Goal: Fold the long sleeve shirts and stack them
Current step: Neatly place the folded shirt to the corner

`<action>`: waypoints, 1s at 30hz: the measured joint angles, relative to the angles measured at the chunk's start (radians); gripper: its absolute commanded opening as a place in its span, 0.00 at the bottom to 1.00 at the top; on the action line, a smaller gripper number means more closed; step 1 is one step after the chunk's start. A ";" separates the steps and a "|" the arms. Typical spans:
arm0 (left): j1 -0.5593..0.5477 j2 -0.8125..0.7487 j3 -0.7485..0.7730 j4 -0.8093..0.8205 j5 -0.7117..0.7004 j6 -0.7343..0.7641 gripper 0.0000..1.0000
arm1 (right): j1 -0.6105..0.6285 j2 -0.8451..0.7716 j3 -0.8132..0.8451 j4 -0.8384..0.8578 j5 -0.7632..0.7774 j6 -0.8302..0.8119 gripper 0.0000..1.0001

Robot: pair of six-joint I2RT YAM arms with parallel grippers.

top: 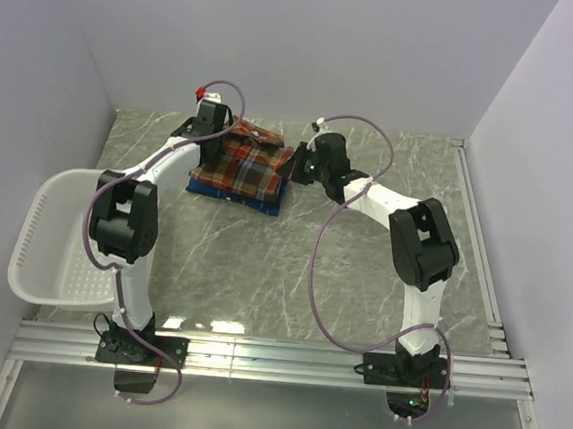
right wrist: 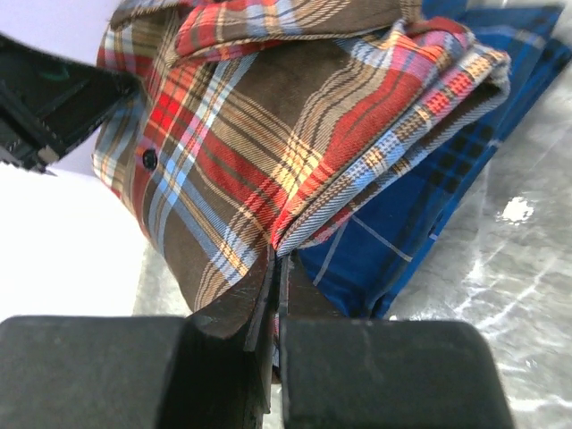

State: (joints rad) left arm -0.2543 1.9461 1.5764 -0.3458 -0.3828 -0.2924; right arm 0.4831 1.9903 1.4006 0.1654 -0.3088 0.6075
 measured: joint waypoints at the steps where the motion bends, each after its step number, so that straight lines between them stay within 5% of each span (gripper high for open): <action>1: 0.004 0.015 -0.001 0.005 0.000 0.000 0.00 | 0.005 0.014 0.002 0.004 0.000 -0.001 0.00; 9: 0.012 0.084 -0.016 0.059 -0.002 0.004 0.01 | 0.016 0.077 0.000 0.030 0.005 -0.002 0.00; 12: 0.012 0.084 -0.035 0.088 -0.008 0.007 0.11 | 0.016 0.078 0.000 0.037 0.008 -0.002 0.10; 16: 0.014 0.084 -0.036 0.101 -0.037 0.010 0.51 | 0.016 0.077 -0.001 0.034 0.020 -0.008 0.50; 20: 0.039 0.076 -0.035 0.090 -0.083 -0.016 0.72 | 0.013 0.050 -0.012 -0.001 0.046 -0.029 0.67; 25: 0.061 -0.005 -0.034 0.032 -0.101 -0.063 0.70 | 0.011 -0.090 -0.071 -0.056 0.095 -0.040 0.70; 30: 0.054 -0.134 -0.034 0.028 0.047 -0.130 0.63 | 0.010 -0.299 -0.153 -0.077 0.132 -0.051 0.70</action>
State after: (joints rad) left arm -0.2005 1.8122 1.5425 -0.3180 -0.3363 -0.4221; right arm 0.4927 1.6913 1.2480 0.0887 -0.1768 0.5564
